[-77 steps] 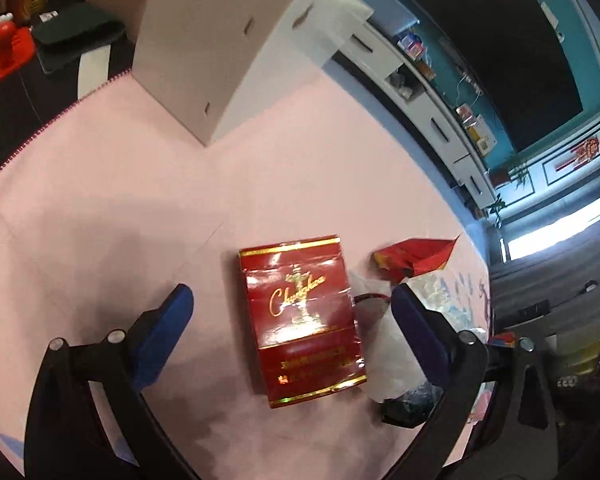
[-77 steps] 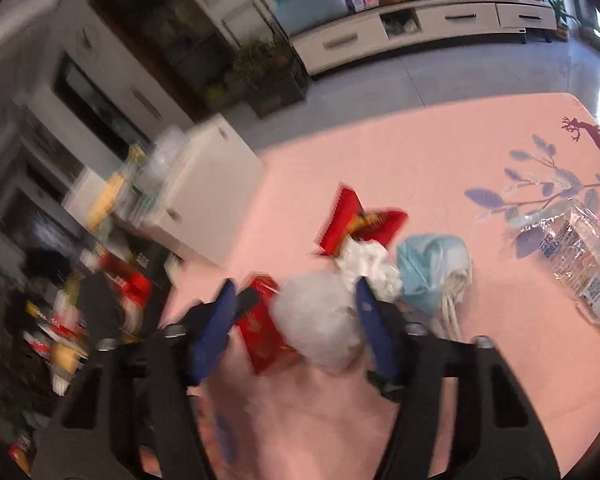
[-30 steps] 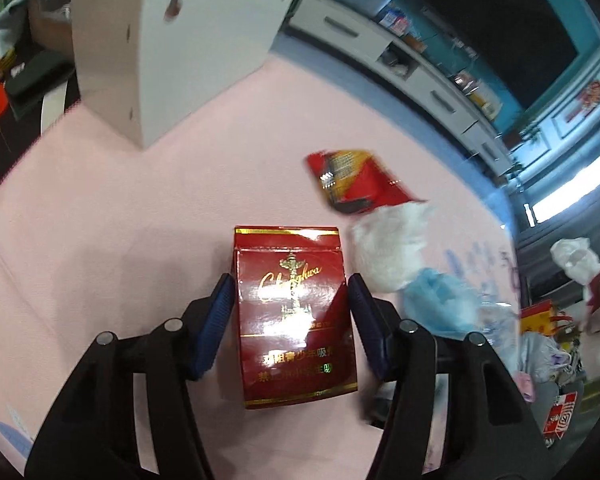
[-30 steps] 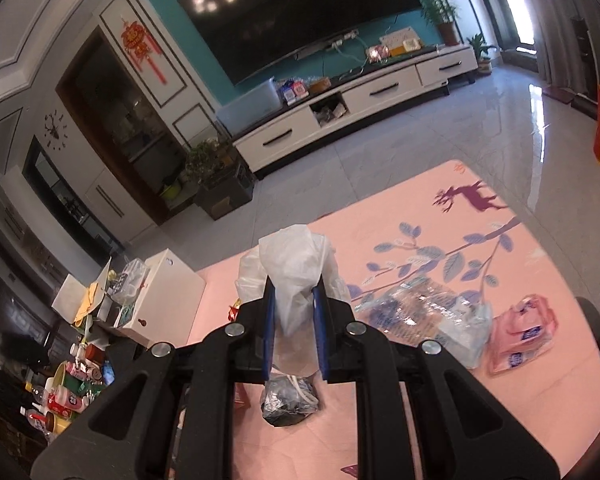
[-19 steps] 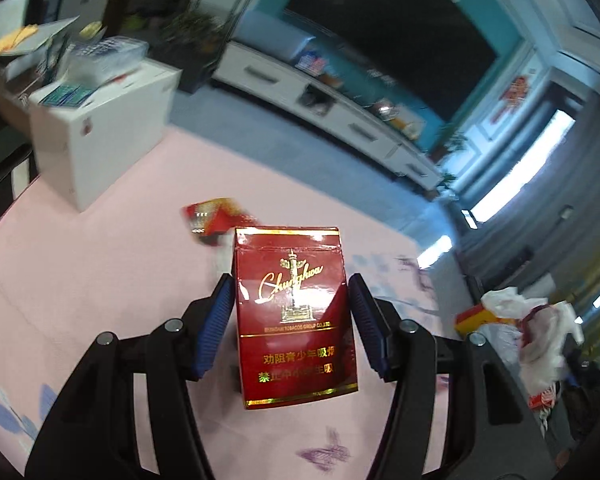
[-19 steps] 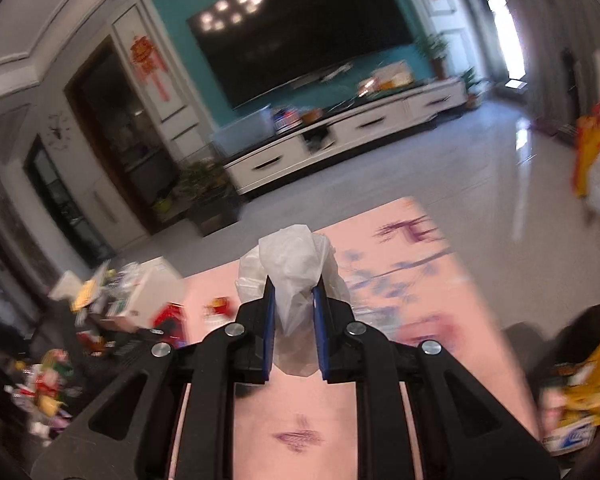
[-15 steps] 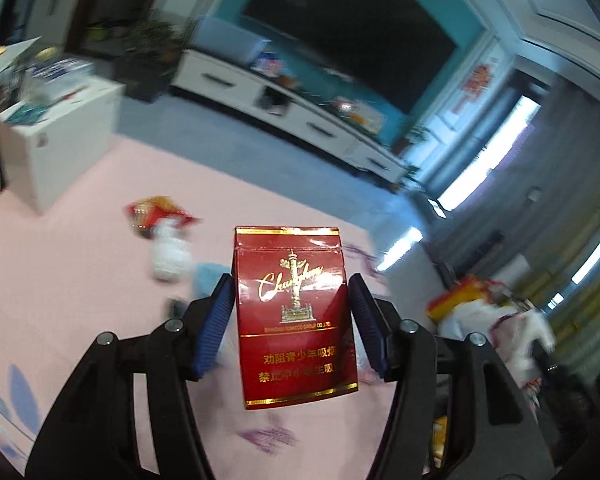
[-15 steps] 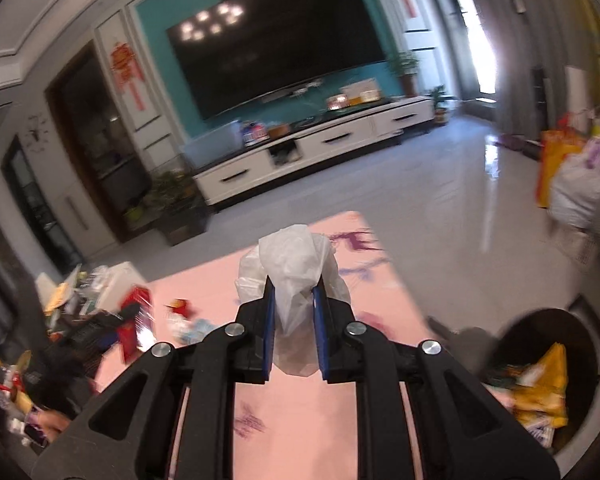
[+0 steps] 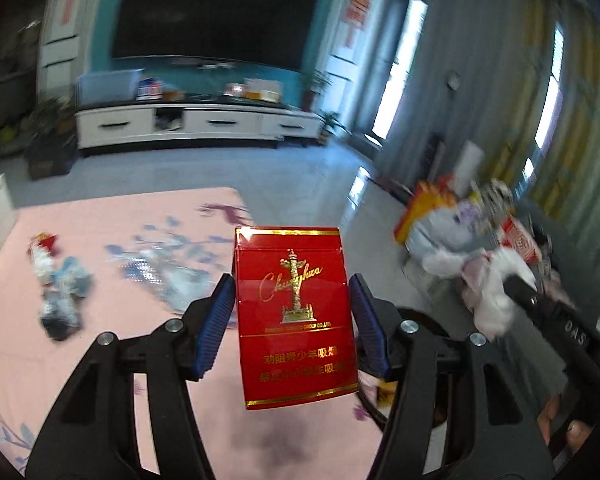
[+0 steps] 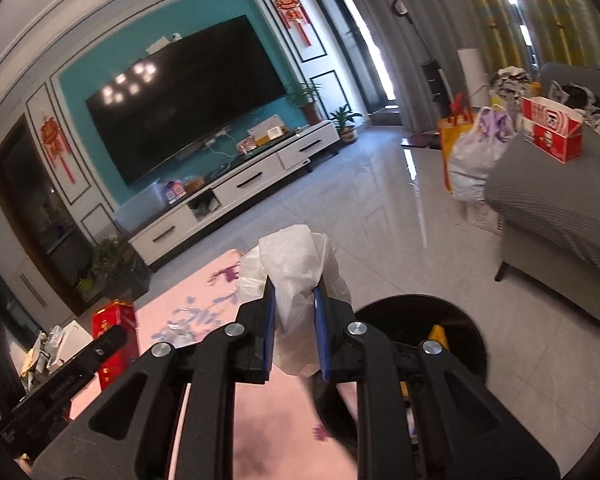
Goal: Collect trash
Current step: 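Carry the box and clear bag over the black bin and release both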
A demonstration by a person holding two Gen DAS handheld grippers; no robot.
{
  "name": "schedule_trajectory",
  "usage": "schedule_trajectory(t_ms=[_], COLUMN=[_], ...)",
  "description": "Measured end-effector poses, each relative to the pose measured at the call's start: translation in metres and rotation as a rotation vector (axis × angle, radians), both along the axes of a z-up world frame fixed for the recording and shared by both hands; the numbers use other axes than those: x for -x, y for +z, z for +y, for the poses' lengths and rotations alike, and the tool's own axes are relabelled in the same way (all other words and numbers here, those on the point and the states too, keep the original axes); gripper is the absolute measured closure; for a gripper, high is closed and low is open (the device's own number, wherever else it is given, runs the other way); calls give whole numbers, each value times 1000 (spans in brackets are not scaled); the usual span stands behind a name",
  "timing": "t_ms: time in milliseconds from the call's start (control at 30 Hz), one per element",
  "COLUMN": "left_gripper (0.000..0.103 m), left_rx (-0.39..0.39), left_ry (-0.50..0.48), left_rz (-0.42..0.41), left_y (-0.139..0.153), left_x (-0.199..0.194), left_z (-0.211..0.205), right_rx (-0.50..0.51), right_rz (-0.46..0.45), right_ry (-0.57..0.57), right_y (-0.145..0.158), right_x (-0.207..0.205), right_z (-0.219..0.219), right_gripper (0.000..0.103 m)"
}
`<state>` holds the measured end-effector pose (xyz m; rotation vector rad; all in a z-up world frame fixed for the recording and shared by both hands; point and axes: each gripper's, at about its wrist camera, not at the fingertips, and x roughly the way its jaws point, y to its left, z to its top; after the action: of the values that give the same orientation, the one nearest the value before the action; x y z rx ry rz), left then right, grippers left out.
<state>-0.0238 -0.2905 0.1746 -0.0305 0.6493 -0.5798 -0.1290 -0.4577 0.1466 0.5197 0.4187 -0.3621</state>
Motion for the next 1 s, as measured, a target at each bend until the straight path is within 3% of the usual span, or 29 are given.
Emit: schedule_trajectory(t_ms=[167,400,733,1000], left_gripper=[44,43,43,43], left_rx=[-41,-78,-120,-158], left_ry=[-112,-236,-348,-393], left_rz=[0,80,285,362], left_y=[-12,-55,-136,-164], left_x=[26,36,18,15], left_z=[-66,-135,-181,-187], right_rx=[-126,-220,-368,-358], right_rz=[34,88,152,214], right_ry=[-39,-71,-99,-117], right_y=[-33,-66,-106,-114], right_x=[16,19,4,-6], right_z=[-39,-75,-108,-106], right_gripper=[84,84,83,83])
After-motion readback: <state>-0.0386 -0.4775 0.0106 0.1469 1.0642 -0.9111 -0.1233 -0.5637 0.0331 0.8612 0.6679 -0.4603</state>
